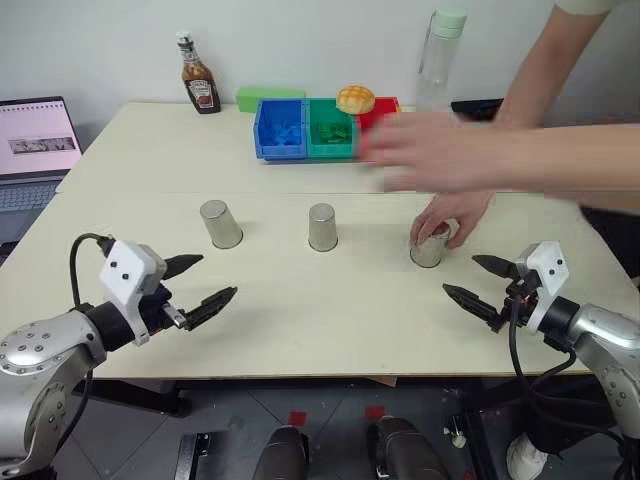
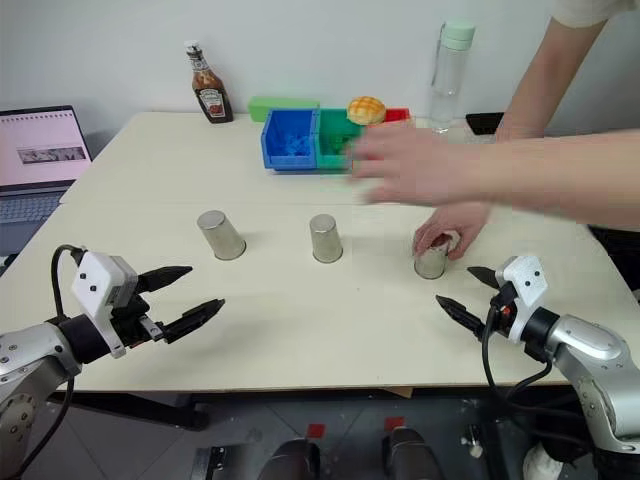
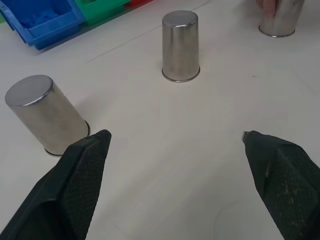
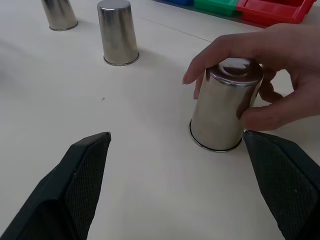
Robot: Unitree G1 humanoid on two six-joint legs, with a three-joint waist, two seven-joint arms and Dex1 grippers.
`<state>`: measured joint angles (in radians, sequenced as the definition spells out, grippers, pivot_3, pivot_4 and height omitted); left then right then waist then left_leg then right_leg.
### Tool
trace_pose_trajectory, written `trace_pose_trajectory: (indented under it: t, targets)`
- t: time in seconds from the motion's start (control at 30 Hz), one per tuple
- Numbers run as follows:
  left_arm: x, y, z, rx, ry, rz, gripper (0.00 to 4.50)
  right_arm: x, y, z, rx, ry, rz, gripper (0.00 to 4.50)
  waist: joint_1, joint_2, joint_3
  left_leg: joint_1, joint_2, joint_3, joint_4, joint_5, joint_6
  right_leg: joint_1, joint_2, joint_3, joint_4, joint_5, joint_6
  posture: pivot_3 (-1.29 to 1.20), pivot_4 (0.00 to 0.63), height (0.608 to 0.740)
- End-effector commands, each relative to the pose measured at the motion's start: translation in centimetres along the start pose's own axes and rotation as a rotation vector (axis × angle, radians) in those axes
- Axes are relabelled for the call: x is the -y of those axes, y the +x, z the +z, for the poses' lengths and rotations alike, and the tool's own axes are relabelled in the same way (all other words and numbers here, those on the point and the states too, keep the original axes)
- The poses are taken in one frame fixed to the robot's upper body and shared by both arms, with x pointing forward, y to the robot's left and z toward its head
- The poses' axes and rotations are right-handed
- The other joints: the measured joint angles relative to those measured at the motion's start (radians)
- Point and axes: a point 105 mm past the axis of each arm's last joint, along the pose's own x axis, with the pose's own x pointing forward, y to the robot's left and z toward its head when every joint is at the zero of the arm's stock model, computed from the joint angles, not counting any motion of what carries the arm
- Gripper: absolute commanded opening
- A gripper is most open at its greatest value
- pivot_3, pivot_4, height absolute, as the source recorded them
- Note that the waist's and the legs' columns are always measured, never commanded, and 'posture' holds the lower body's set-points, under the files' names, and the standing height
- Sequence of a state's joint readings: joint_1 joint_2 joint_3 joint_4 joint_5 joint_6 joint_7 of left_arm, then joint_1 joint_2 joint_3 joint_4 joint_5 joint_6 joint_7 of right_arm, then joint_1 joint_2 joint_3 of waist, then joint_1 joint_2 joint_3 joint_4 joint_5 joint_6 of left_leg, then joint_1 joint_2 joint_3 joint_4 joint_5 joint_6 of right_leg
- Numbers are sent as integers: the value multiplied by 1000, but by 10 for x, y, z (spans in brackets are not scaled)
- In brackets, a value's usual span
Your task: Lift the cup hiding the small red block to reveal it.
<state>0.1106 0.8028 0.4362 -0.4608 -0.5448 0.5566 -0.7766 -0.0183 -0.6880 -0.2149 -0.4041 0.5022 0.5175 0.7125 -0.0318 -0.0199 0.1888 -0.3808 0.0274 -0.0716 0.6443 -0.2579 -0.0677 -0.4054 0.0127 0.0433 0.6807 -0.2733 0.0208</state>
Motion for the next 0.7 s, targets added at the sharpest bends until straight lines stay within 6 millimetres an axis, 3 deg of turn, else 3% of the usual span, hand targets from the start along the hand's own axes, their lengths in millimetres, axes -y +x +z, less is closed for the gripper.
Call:
trace_pose_trajectory:
  t: [0.03, 0.7]
  targets:
    - [1, -1, 5, 21, 39, -5, 4500, -1, -2, 6, 34, -26, 3, 4479, 0, 0, 0, 0, 0, 0, 0, 0, 0, 0, 0, 0, 0, 0, 0, 0, 150, 740]
    - [-2, 2, 7, 53, 12, 12, 4500, -8, 5, 6, 66, -23, 44, 4479, 0, 0, 0, 0, 0, 0, 0, 0, 0, 0, 0, 0, 0, 0, 0, 0, 150, 740]
